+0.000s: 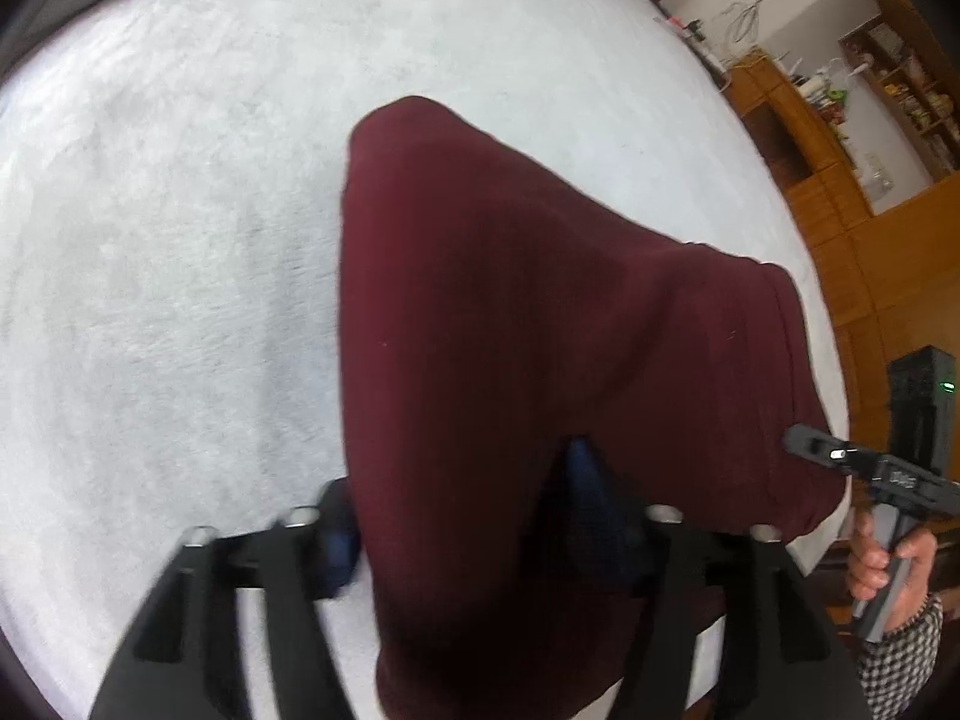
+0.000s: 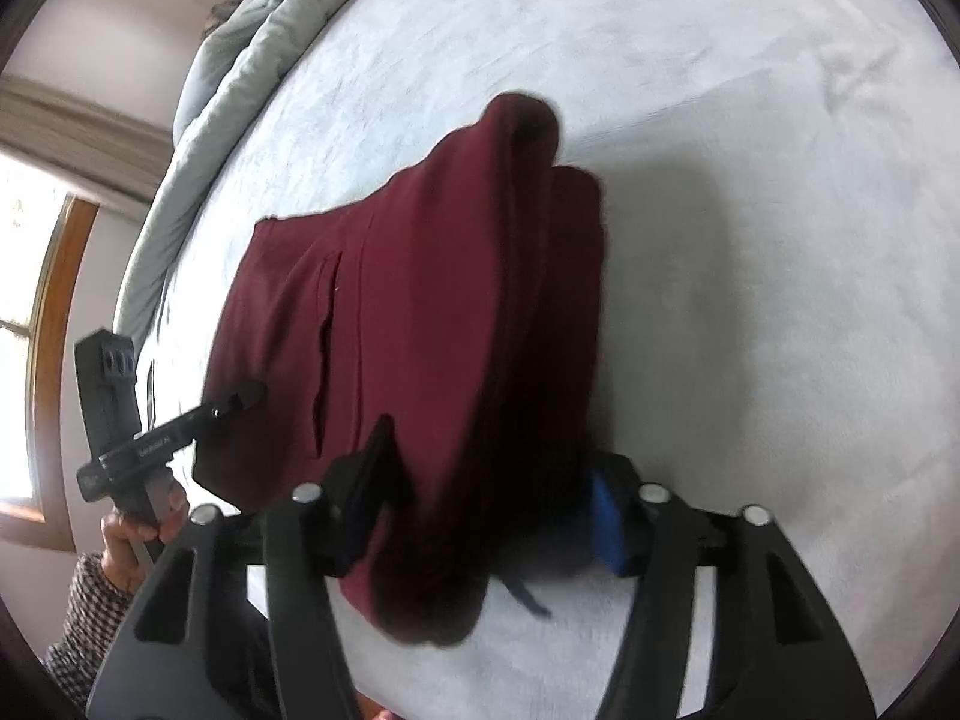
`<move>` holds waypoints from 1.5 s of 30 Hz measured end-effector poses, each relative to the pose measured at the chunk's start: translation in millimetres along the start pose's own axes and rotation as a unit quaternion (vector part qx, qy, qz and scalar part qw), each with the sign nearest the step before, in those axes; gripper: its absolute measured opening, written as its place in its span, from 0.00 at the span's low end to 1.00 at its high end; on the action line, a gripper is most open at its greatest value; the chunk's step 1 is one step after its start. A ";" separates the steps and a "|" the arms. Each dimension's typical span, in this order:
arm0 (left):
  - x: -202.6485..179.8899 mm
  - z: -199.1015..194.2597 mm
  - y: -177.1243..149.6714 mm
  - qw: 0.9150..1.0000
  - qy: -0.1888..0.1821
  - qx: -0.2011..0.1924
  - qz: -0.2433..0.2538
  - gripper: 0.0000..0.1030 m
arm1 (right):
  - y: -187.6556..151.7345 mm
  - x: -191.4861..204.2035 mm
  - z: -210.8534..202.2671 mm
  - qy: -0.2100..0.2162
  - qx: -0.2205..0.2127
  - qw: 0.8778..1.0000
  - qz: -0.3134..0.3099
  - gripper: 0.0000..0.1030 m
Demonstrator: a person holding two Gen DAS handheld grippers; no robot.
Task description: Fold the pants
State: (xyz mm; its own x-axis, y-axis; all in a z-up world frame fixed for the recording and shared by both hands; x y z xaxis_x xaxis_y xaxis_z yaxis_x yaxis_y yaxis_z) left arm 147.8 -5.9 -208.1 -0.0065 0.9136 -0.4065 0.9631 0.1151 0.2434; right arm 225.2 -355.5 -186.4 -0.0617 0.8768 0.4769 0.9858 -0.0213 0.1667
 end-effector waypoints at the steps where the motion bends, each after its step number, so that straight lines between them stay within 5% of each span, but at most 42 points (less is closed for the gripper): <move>1: -8.7 -1.1 -1.7 1.000 0.008 0.004 -0.001 0.78 | -5.7 -6.2 -10.1 0.001 -0.006 1.000 0.001 0.58; 9: 8.1 -31.3 -39.1 1.000 0.027 0.008 -0.009 0.89 | -35.0 4.3 -48.1 0.025 -0.022 0.999 0.000 0.62; 17: 3.2 -22.8 -34.0 0.999 0.028 0.003 -0.018 0.90 | -40.6 14.0 -18.9 0.026 0.006 1.000 0.007 0.28; 21: -5.8 -27.6 -31.8 0.999 0.037 -0.008 0.006 0.92 | -34.1 13.0 -36.9 0.030 -0.015 0.999 0.017 0.26; 24: -6.4 -13.2 -35.3 0.999 0.050 0.001 0.018 0.94 | -39.2 1.4 -18.8 0.005 0.010 1.000 0.026 0.26; 27: -0.8 -8.3 -36.1 0.999 0.035 0.004 -0.003 0.97 | -44.5 -0.6 -11.6 0.001 0.013 1.000 0.025 0.29; 29: 1.3 -13.6 -36.8 0.999 0.038 0.004 -0.010 0.97 | -44.7 6.4 -17.5 -0.001 0.004 1.000 0.010 0.40; 33: -3.9 -33.3 -40.3 0.997 0.074 -0.005 0.011 0.96 | -45.5 19.3 -38.4 -0.075 -0.025 0.996 -0.030 0.59; 35: -7.9 -44.6 -45.1 0.995 0.098 -0.006 0.019 0.96 | -45.2 26.2 -52.4 -0.124 -0.048 0.990 -0.046 0.81; 37: -12.0 -53.9 -49.5 0.993 0.115 -0.008 0.019 0.96 | -49.0 36.6 -61.8 -0.160 -0.063 0.983 -0.057 0.87; 45: -35.8 -96.4 -65.9 0.991 0.129 -0.044 0.007 0.96 | -61.4 60.5 -78.8 -0.188 -0.081 0.977 -0.053 0.92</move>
Point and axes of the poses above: each gripper's, at about its wrist camera, not at the fingertips, and z roughly the way its jaws point, x to its left, y to its top, the point moved 6 cm from there along z, roughly the way its jaws point
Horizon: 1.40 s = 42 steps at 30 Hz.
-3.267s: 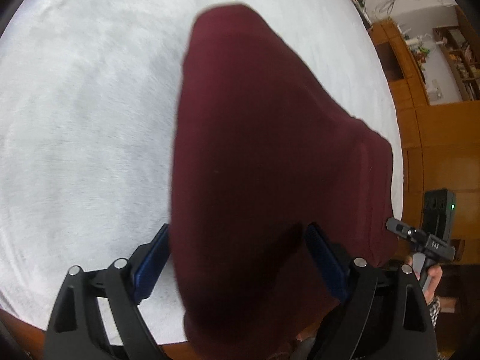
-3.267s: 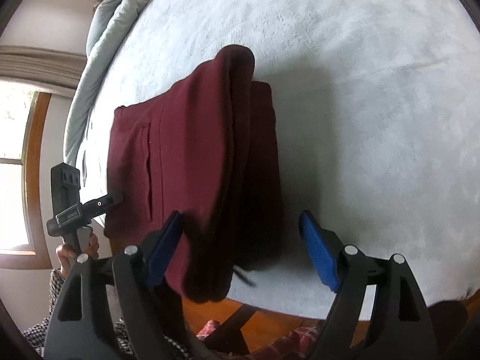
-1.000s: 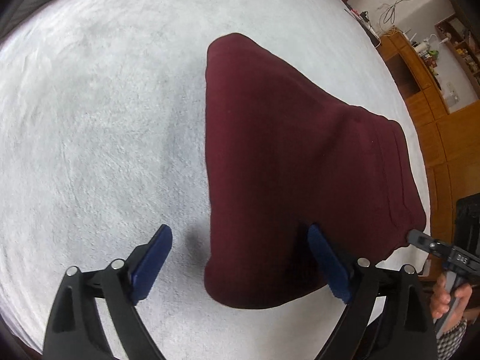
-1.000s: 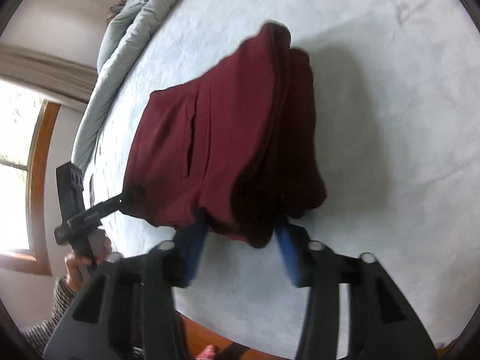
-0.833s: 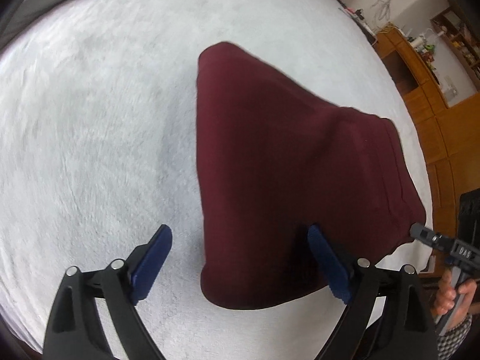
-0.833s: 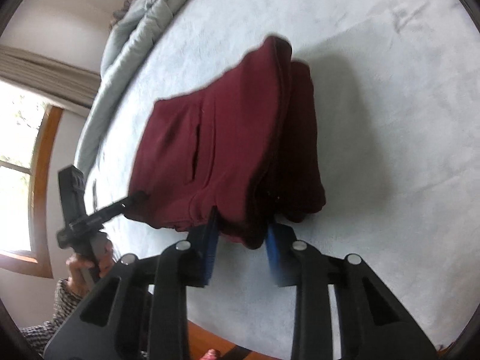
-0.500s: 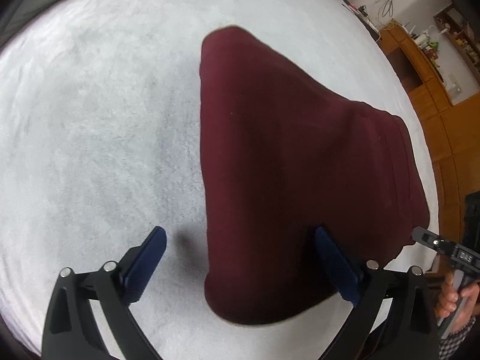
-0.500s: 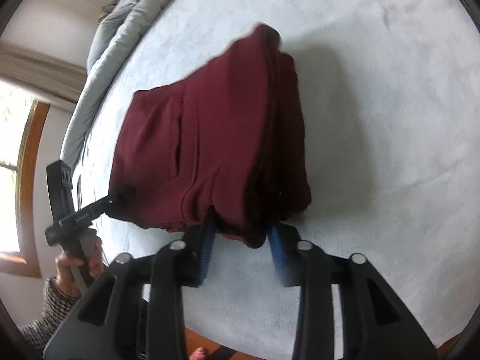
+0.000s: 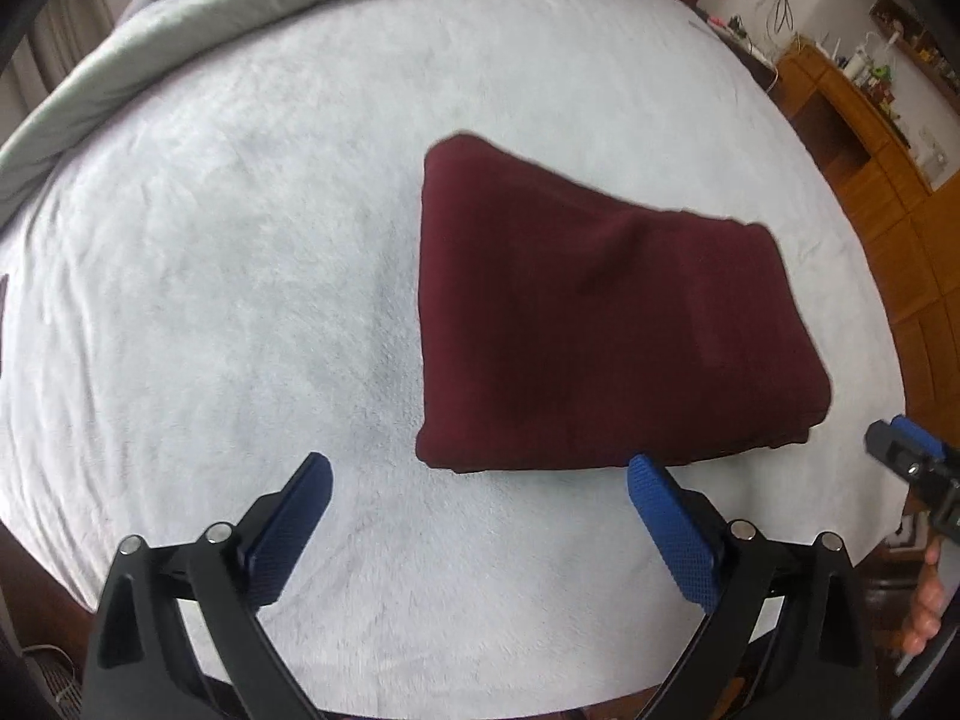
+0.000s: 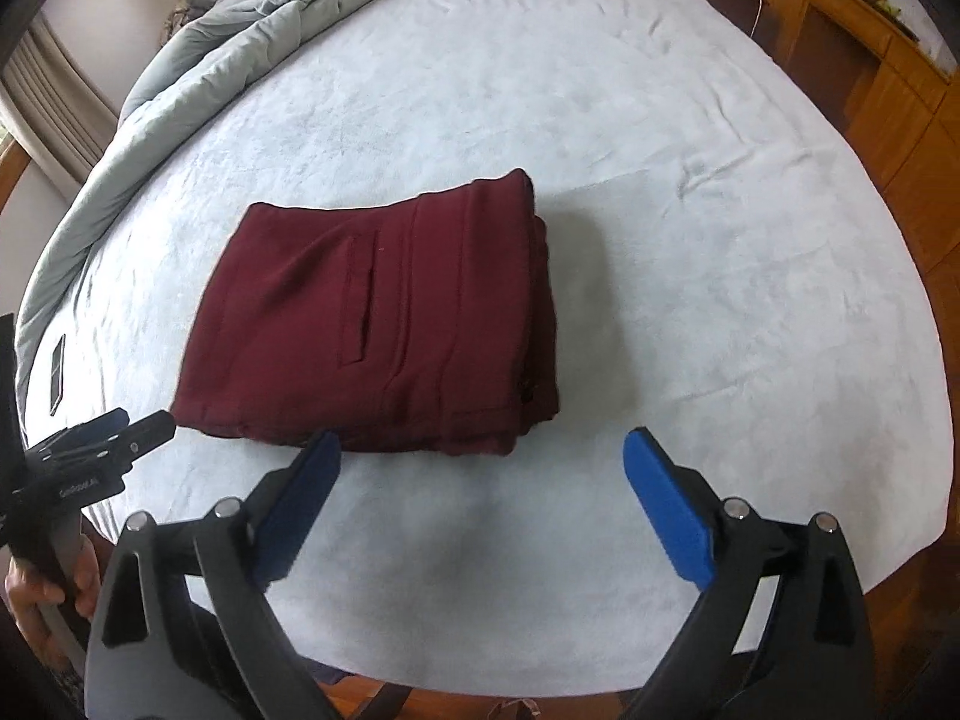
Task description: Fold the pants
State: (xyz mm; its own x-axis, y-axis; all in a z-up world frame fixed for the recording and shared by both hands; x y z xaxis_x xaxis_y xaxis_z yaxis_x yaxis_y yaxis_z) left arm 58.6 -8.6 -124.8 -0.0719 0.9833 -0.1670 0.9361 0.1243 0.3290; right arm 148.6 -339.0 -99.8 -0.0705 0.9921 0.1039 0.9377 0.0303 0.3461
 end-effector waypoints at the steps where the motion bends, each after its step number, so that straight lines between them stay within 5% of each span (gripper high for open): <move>1: 0.2 -8.0 0.4 1.000 0.007 -0.010 0.000 0.96 | -0.2 3.5 -2.3 0.005 -0.002 1.000 0.001 0.93; 12: -26.2 -47.2 1.2 0.998 0.029 -0.046 0.029 0.96 | -9.2 19.8 -22.0 0.016 0.006 1.000 0.013 0.94; 42: -32.1 -54.2 -9.1 0.997 0.052 -0.028 0.050 0.96 | -12.6 39.3 -16.7 0.008 0.025 1.000 -0.010 0.94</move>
Point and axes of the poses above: each gripper's, at about its wrist camera, not at the fingertips, and z roughly the way its jaws point, x to its left, y to its top, the point moved 6 cm from there along z, roughly the way its jaws point
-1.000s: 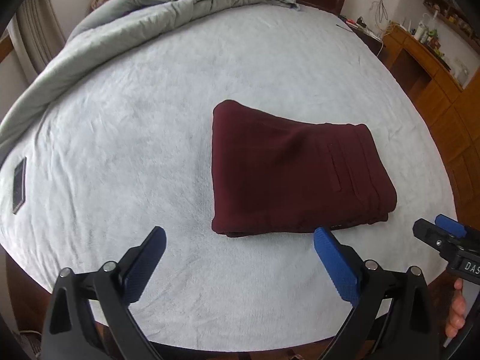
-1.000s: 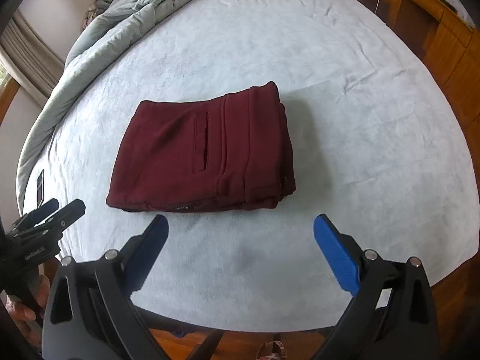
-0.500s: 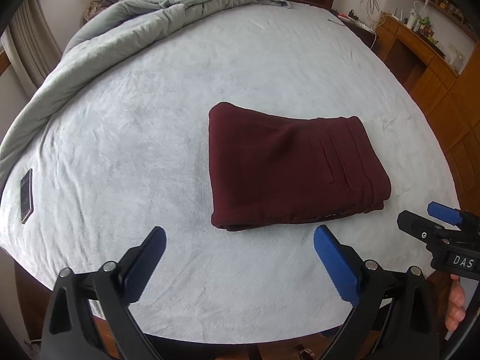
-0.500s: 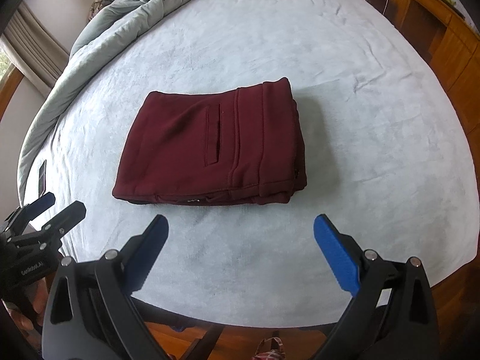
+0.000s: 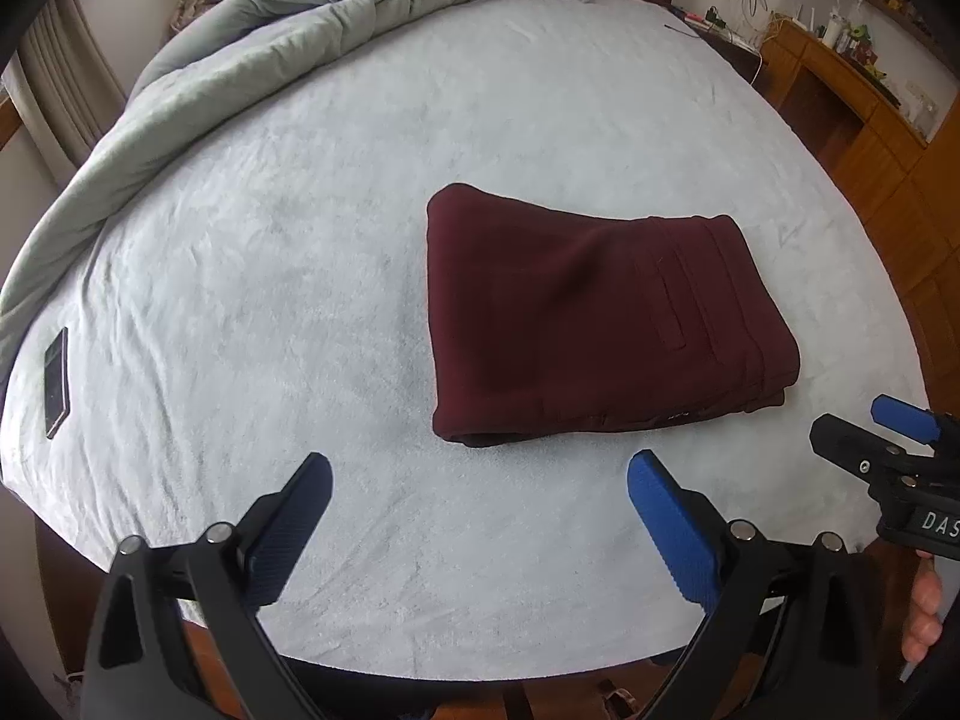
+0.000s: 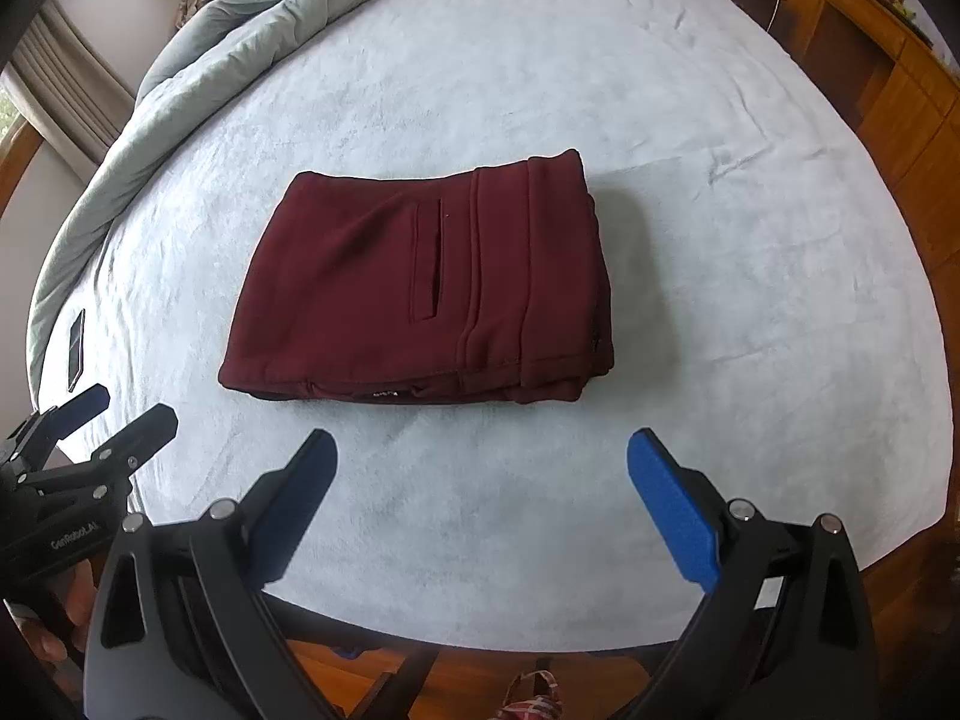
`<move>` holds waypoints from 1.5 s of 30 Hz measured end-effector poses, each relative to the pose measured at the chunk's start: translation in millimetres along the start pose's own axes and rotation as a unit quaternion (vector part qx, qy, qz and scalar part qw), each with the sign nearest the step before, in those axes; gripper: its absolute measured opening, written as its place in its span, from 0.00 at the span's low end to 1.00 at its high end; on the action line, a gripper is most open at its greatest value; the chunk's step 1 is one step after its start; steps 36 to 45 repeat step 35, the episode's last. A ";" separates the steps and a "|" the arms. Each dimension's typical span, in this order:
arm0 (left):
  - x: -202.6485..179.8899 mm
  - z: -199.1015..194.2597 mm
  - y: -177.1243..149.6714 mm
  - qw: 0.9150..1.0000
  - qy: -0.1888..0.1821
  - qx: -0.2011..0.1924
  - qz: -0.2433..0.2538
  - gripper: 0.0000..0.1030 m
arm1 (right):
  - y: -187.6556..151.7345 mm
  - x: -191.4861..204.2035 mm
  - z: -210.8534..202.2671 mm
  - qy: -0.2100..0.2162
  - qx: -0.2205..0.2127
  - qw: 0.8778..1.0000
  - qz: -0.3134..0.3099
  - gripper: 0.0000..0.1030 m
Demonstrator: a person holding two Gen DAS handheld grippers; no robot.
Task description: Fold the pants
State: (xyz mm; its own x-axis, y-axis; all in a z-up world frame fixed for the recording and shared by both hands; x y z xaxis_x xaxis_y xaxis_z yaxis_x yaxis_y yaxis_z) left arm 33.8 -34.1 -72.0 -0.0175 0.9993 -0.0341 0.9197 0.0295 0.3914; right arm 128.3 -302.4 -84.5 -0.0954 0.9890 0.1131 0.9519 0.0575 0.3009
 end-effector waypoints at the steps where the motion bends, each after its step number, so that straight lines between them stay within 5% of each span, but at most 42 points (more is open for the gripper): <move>1: -0.3 0.2 -0.3 1.000 0.000 0.000 0.000 0.96 | -0.5 0.4 -0.1 0.000 0.000 1.000 0.001 0.94; 45: -5.5 7.4 -1.9 1.000 -0.024 0.016 -0.006 0.96 | -4.8 -8.1 16.2 -0.002 0.025 1.000 0.014 0.94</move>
Point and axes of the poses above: each gripper's, at about its wrist camera, not at the fingertips, and z roughly the way its jaws point, x to its left, y to its top, the point moved 6 cm from there along z, roughly the way its jaws point
